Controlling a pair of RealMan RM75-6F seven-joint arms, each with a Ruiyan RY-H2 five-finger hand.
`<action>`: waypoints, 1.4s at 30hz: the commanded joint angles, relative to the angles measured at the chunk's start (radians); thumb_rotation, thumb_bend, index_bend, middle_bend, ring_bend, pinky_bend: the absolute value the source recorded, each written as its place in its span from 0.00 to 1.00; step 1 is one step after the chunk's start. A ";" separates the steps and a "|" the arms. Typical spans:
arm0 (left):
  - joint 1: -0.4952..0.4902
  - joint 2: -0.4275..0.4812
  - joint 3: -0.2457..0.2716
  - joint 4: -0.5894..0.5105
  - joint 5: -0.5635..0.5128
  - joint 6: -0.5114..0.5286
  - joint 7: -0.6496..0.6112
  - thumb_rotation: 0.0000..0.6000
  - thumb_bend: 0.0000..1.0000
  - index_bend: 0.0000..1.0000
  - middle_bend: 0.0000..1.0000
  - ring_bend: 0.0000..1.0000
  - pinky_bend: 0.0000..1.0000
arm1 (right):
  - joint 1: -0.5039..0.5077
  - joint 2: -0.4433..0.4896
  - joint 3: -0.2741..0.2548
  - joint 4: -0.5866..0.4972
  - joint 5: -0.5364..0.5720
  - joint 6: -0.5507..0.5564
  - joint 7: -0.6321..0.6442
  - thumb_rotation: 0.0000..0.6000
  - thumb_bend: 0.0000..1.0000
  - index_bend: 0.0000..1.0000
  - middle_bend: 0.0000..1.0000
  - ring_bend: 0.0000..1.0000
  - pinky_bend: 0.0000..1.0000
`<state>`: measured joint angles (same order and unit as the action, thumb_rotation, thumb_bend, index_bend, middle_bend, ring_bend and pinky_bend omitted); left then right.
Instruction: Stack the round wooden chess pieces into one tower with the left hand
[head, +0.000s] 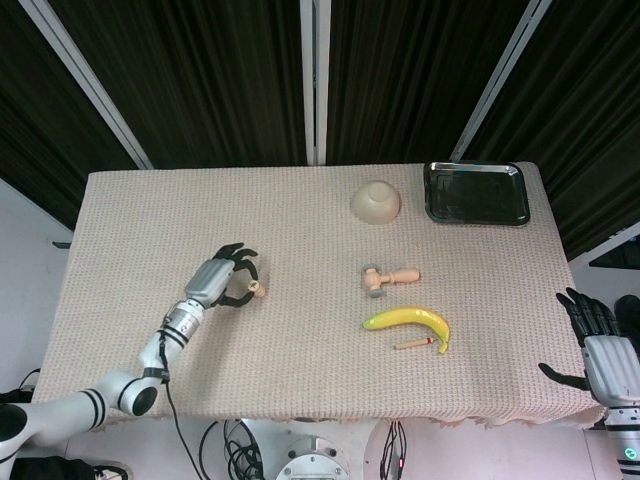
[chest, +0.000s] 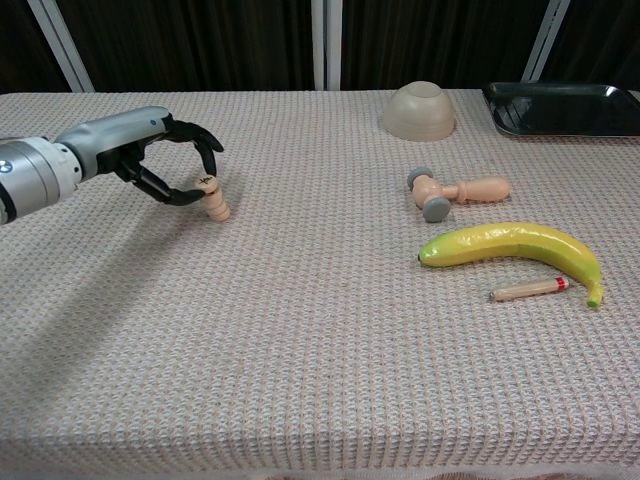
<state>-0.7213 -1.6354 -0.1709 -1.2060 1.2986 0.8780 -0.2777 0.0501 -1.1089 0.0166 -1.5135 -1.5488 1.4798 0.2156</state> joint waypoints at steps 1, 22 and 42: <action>0.002 -0.001 0.003 0.005 0.005 0.003 -0.009 1.00 0.32 0.49 0.15 0.00 0.00 | 0.000 0.000 -0.001 0.000 0.000 -0.001 -0.001 1.00 0.01 0.00 0.00 0.00 0.00; 0.000 -0.019 0.009 0.037 0.025 0.001 -0.049 1.00 0.32 0.47 0.15 0.00 0.00 | 0.005 0.006 -0.003 -0.009 0.003 -0.019 -0.013 1.00 0.01 0.00 0.00 0.00 0.00; 0.002 -0.017 0.012 0.035 0.034 0.008 -0.056 1.00 0.32 0.37 0.14 0.00 0.00 | 0.004 0.006 -0.003 -0.005 0.008 -0.022 -0.011 1.00 0.01 0.00 0.00 0.00 0.00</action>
<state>-0.7199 -1.6523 -0.1595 -1.1710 1.3329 0.8861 -0.3336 0.0539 -1.1028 0.0136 -1.5188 -1.5412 1.4575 0.2046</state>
